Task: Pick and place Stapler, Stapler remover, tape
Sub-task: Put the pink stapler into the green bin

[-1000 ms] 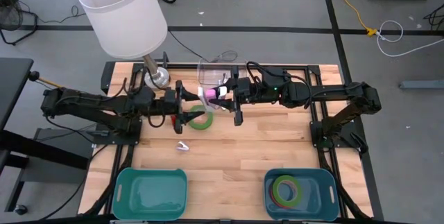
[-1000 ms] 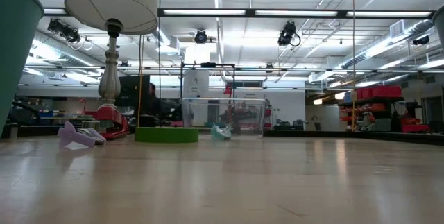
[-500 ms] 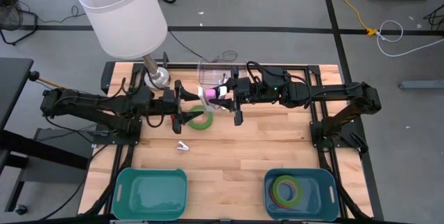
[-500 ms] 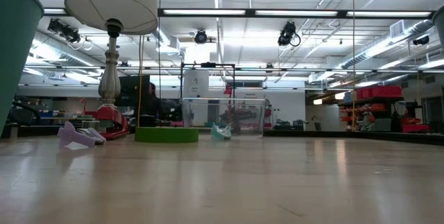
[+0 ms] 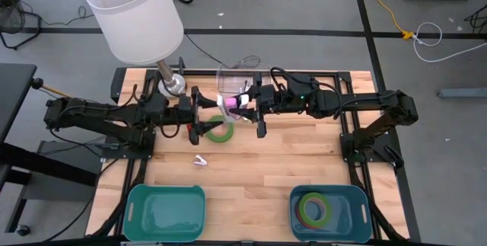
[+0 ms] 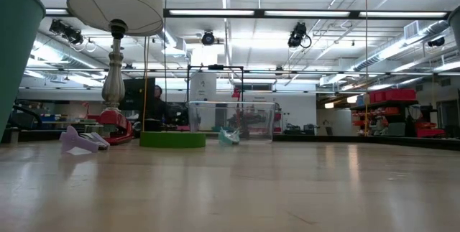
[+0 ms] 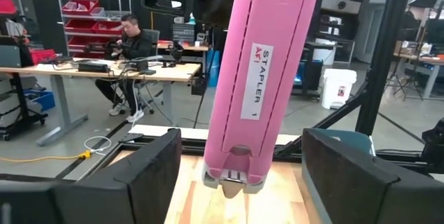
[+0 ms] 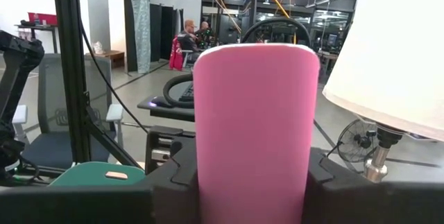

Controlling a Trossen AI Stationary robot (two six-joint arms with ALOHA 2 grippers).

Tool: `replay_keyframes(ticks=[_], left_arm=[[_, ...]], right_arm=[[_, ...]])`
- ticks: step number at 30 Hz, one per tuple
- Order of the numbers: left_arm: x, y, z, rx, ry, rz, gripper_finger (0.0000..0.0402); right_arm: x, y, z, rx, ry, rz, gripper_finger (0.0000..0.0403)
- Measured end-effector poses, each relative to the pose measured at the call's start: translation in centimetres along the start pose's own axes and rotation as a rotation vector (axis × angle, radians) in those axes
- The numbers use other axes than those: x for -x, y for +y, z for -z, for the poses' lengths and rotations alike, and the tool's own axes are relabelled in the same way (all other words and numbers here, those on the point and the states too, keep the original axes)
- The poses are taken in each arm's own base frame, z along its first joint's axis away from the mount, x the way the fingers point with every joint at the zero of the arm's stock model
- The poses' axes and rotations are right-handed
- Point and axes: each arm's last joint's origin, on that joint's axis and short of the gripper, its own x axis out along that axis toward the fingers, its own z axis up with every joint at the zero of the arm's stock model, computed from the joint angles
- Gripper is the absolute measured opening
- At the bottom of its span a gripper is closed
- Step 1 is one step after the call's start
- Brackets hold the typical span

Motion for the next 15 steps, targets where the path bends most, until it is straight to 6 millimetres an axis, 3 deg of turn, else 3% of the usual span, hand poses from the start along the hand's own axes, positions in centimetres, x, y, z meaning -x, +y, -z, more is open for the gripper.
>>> replay_keyframes(ticks=[5,15], left_arm=[[0.0,0.0,0.0,0.020,-0.001,0.004,0.0322],[-1.4,-0.2,0.7,0.020,0.011,0.026,0.0320]], right_arm=[[0.0,0.0,0.0,-0.001,0.000,0.000,0.0130],[0.0,0.0,0.0,-0.022,0.001,0.000,0.0130]])
